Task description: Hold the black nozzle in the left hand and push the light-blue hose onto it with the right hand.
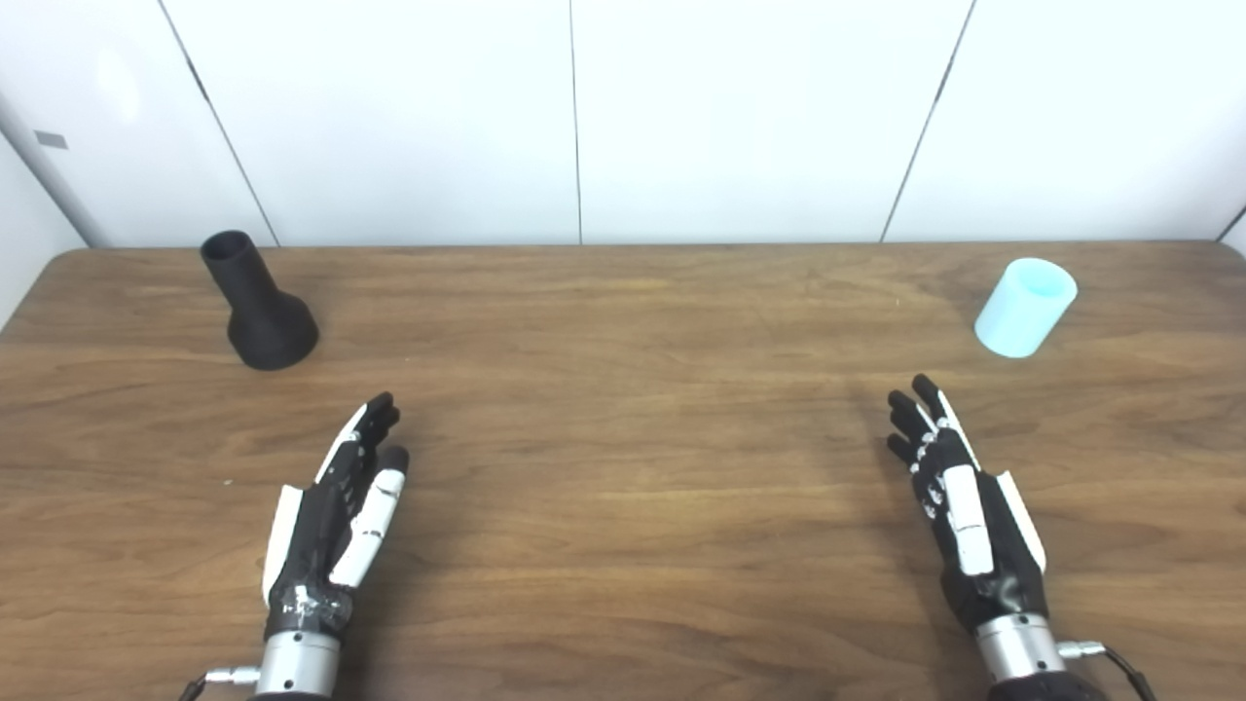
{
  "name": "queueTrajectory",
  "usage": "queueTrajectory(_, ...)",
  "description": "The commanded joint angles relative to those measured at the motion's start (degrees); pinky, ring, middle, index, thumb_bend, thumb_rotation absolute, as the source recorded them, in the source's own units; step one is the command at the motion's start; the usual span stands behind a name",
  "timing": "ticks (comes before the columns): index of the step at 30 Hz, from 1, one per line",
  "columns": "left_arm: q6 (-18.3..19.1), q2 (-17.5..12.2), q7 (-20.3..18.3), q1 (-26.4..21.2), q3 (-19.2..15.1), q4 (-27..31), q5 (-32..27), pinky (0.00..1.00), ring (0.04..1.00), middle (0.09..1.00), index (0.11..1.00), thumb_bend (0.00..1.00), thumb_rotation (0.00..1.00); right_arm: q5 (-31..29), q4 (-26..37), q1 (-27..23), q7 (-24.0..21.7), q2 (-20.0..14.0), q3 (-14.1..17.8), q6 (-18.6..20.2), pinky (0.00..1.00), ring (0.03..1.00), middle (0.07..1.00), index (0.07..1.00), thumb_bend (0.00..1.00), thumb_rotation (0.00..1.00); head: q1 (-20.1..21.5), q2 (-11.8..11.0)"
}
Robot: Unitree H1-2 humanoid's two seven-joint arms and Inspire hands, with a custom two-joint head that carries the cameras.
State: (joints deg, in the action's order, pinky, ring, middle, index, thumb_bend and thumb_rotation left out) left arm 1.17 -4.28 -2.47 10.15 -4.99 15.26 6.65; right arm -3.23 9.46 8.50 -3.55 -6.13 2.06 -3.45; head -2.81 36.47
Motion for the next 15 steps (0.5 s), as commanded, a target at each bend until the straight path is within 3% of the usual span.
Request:
queueTrajectory(1, 0.3, -0.6, -0.2, 2.7, 0.7, 1.2, -0.1, 1.0, 0.955, 0.916, 0.923, 0.35, 0.66, -0.3, 1.0, 0.3, -0.6, -0.1, -0.4, 0.8, 0.93, 0.952, 0.935, 0.977, 0.53, 1.0, 0.0, 0.0)
queueTrajectory(15, 0.5, -0.6, -0.4, 2.5, 0.6, 1.2, -0.4, 1.0, 0.956, 0.915, 0.915, 0.35, 0.65, -0.4, 1.0, 0.2, -0.7, -0.1, -0.5, 0.7, 0.94, 0.954, 0.934, 0.98, 0.51, 1.0, 0.0, 0.2)
